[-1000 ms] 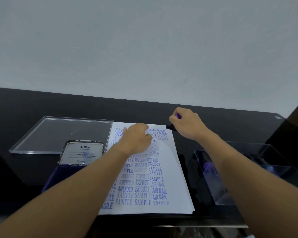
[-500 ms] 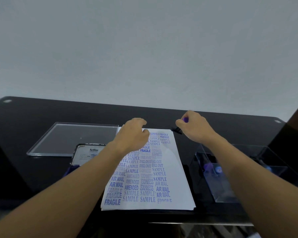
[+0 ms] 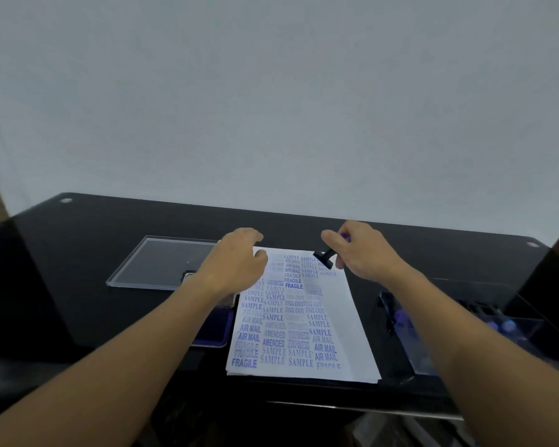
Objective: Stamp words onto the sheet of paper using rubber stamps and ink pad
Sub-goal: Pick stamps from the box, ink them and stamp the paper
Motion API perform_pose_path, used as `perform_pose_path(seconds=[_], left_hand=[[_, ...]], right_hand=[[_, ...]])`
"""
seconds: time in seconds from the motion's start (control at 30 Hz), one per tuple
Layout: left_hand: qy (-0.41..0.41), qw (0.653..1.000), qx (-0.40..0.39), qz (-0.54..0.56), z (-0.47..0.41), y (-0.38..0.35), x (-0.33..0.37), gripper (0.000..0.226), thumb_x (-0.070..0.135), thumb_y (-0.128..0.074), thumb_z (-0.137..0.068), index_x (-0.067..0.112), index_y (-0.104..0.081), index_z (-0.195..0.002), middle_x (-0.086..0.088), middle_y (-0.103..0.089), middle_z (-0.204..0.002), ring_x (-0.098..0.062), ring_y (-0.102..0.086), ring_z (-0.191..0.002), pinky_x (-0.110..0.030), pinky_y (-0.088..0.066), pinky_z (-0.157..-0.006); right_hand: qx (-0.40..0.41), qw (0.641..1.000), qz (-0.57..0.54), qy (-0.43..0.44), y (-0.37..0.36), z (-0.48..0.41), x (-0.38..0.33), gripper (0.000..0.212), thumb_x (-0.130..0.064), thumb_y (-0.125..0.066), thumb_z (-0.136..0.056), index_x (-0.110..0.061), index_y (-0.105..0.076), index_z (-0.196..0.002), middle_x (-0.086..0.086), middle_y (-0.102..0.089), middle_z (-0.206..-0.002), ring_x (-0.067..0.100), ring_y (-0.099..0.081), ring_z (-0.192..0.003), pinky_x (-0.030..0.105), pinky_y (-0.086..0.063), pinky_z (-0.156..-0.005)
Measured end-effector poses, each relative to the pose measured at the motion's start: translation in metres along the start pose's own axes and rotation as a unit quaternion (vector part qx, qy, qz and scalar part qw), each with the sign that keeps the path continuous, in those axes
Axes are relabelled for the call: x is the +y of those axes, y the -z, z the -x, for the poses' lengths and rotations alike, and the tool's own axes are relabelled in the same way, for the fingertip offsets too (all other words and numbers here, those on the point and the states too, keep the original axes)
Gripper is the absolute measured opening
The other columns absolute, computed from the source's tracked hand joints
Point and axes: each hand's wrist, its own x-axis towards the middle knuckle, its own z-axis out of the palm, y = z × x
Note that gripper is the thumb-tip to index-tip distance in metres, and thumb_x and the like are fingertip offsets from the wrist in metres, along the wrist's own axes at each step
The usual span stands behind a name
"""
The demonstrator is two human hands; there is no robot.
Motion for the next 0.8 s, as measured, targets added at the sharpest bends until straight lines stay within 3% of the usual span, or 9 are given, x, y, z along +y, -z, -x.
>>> perform_pose_path(seconds=[0.1, 0.27, 0.4, 0.8], left_hand=[[0.016, 1.000, 0.011, -0.004, 0.014, 0.015, -0.012, 0.043, 0.026, -0.044, -0.102, 0.015, -0.045, -0.143, 0.000, -0.042, -0.151, -0.017, -0.041, -0.137, -0.033, -0.035, -0.108], [0.037, 0.999, 0.014, -0.014, 0.035, 0.035, -0.034, 0.047, 0.025, -0.042, -0.101, 0.014, -0.043, -0.146, -0.001, -0.038, -0.155, -0.018, -0.038, -0.138, -0.035, -0.032, -0.112], [0.065, 0.997, 0.025, -0.021, 0.049, 0.044, -0.054, 0.046, 0.027, -0.044, -0.100, 0.016, -0.044, -0.145, -0.001, -0.042, -0.152, -0.020, -0.042, -0.135, -0.038, -0.036, -0.112], [0.106, 0.993, 0.034, -0.026, 0.078, 0.051, -0.103, 0.045, 0.028, -0.047, -0.099, 0.015, -0.047, -0.142, -0.001, -0.047, -0.148, -0.018, -0.043, -0.134, -0.036, -0.035, -0.111]], right_hand=[[-0.009, 1.000, -0.008, 0.018, -0.011, 0.009, -0.020, 0.037, -0.052, -0.048, -0.100, -0.016, -0.051, -0.091, 0.004, -0.071, -0.086, 0.003, -0.061, -0.064, 0.026, -0.041, -0.058], [-0.032, 0.998, -0.012, 0.051, -0.041, 0.017, -0.049, 0.033, -0.050, -0.051, -0.099, -0.018, -0.051, -0.091, 0.004, -0.065, -0.086, 0.016, -0.059, -0.073, 0.025, -0.043, -0.060], [-0.044, 0.995, -0.020, 0.087, -0.061, 0.022, -0.070, 0.031, -0.046, -0.051, -0.099, -0.016, -0.051, -0.093, 0.000, -0.056, -0.083, 0.012, -0.048, -0.070, 0.025, -0.041, -0.060], [-0.076, 0.985, -0.041, 0.146, -0.091, 0.035, -0.113, 0.027, -0.037, -0.050, -0.100, -0.013, -0.052, -0.089, 0.002, -0.059, -0.082, 0.014, -0.049, -0.069, 0.026, -0.041, -0.060]])
